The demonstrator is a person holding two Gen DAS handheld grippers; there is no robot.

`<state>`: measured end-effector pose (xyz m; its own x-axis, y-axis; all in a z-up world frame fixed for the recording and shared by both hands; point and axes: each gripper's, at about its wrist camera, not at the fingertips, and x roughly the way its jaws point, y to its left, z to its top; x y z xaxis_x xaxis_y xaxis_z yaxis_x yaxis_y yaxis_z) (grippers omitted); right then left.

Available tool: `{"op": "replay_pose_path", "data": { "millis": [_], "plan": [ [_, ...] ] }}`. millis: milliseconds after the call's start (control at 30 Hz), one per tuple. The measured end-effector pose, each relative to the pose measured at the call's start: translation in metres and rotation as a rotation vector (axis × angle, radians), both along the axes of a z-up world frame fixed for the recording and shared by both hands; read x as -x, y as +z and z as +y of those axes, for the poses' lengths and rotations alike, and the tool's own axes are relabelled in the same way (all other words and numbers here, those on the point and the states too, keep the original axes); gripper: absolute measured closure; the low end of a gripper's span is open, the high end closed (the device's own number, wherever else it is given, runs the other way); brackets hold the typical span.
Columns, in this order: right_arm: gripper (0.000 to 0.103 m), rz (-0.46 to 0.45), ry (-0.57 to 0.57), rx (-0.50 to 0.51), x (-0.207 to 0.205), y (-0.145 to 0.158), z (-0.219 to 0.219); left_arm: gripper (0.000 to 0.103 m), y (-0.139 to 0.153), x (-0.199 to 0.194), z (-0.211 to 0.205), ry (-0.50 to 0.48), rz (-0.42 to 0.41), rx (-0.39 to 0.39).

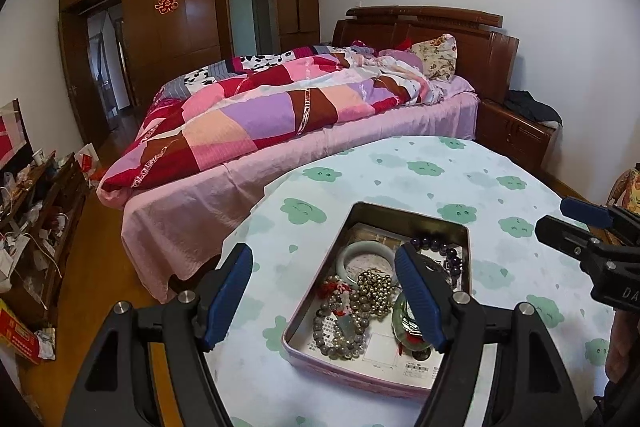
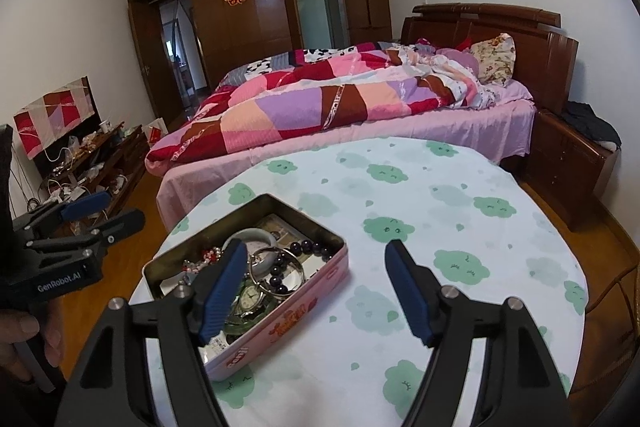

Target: Organize jewelry

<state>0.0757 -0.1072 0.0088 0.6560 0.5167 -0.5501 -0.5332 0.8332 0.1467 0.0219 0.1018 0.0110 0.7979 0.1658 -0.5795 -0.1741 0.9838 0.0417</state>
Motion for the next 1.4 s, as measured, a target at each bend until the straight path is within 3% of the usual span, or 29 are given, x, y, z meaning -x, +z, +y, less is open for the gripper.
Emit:
{"op": "replay_pose_path", "data": {
  "millis": [533,967,1400],
  "plan": [
    [0.023,-0.026,-0.008,-0.007,0.0052,0.0056,-0.0044,0.029,0.0005,0.0011,-0.0018,-0.002,0.003,0.001],
    [0.019,-0.036,-0.022,-0.007,0.0059,0.0074,-0.0081,0.029,-0.0025,-0.0023,0.0042,0.008,0.029,0.061],
    [0.015,-0.034,-0.025,-0.003,0.0061,0.0068,-0.0082,0.024,-0.0085,-0.0038,0.0010,0.012,0.035,0.018]
  ]
}}
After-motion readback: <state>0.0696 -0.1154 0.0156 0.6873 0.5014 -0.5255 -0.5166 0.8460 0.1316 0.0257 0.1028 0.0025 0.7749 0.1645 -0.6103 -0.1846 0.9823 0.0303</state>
